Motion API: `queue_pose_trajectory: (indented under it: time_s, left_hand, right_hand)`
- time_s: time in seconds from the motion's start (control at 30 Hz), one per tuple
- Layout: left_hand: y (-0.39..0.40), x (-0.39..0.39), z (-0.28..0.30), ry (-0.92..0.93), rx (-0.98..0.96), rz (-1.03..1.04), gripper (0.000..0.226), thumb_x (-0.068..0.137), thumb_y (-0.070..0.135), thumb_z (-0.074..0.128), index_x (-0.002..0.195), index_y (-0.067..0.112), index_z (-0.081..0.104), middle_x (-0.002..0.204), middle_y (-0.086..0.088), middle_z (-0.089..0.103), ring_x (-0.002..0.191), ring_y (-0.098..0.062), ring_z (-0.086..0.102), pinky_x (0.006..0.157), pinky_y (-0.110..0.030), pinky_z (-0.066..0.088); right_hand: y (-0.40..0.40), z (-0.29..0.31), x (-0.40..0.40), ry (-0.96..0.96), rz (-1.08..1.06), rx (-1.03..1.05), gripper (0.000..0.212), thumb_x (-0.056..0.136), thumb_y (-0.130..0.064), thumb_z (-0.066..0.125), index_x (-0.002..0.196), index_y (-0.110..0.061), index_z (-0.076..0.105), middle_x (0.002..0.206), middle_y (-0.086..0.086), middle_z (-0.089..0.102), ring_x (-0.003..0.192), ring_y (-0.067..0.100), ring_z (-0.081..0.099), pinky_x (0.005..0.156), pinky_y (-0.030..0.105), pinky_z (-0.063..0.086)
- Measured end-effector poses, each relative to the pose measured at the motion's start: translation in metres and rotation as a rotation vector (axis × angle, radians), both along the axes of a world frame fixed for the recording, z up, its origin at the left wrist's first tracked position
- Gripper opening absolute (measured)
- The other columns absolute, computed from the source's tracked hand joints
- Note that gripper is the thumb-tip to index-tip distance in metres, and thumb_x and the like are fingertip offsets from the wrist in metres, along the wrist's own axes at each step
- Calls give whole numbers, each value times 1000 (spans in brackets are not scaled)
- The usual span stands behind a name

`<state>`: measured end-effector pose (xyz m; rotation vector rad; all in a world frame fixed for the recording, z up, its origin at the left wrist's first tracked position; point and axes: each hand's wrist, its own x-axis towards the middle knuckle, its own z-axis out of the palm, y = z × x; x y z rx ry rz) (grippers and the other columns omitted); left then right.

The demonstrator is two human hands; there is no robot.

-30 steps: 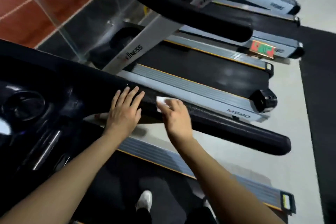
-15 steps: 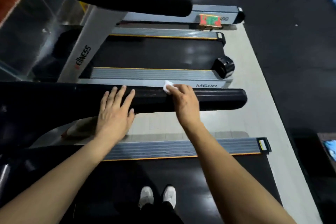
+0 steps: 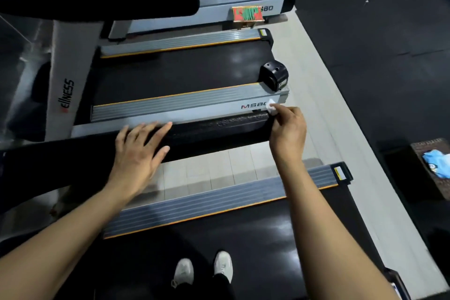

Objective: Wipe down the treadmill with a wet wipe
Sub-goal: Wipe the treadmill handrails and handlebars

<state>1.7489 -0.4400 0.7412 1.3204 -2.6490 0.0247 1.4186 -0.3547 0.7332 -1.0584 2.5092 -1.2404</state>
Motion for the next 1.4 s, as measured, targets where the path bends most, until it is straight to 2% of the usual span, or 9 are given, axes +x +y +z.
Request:
queue_pose_trajectory:
  time_s: [0.2,0.4,0.6,0.7,0.83,0.93,1.1,1.23,1.4]
  left_hand:
    - [5,-4,3,16,97,14,55,99,46,38,151,29,42,144,-6,53,133,-36,49,120,-52,15]
    - [2,-4,8,-1,138,18,55,101,48,34,153,32,39,147,-4,50,138,-32,43,122,-50,10]
    - [-1,-4,10,4,147,-18,53,104,42,41,155,29,37,157,-2,43,143,-31,39,122,-51,13]
    - [-3,11,17,-43,171,-93,65,101,27,57,160,24,29,164,-5,31,149,-31,30,124,-49,17]
    - [-6,71,30,-108,78,26,74,85,23,74,152,17,42,152,-16,45,138,-39,45,116,-58,30]
    - [-9,128,42,-129,47,148,79,77,22,79,149,12,46,150,-19,46,137,-41,44,118,-56,24]
    - [-12,171,45,-61,131,43,83,79,5,67,156,8,35,160,-18,36,149,-39,31,125,-51,18]
    - [-11,168,43,29,155,72,82,76,-2,64,153,0,37,160,-21,35,149,-42,30,125,-52,15]
    - [-8,158,39,-45,104,116,95,64,5,84,148,-1,42,153,-23,43,141,-46,37,123,-57,19]
  right_hand:
    - [3,-3,-4,-97,-133,30,30,96,-17,51,116,-22,73,104,10,62,99,28,59,80,24,37]
    - [13,-1,54,104,-191,-74,37,89,-1,62,120,-20,69,99,9,57,90,27,51,76,36,45]
    - [9,-6,130,-38,-138,-131,40,86,-1,64,120,-21,67,99,5,51,89,28,55,74,32,43]
    - [-1,-1,174,-73,-42,-128,32,86,-4,63,115,-20,66,98,5,49,85,28,56,71,38,50]
    - [-17,6,252,-120,140,-124,30,82,-4,63,107,-20,62,97,1,45,82,25,55,71,38,50]
    - [-29,11,319,-163,289,-134,32,81,-2,63,106,-20,60,97,1,47,86,25,54,74,37,49]
    - [-48,21,401,-75,484,-96,27,85,-8,54,110,-14,62,96,6,51,86,25,49,72,37,46]
    - [-48,24,386,86,550,-56,19,83,-8,60,100,-16,56,94,3,46,84,24,45,65,37,42]
    - [-36,11,276,82,254,-65,23,77,-2,66,96,-14,60,94,8,50,84,31,51,68,38,45]
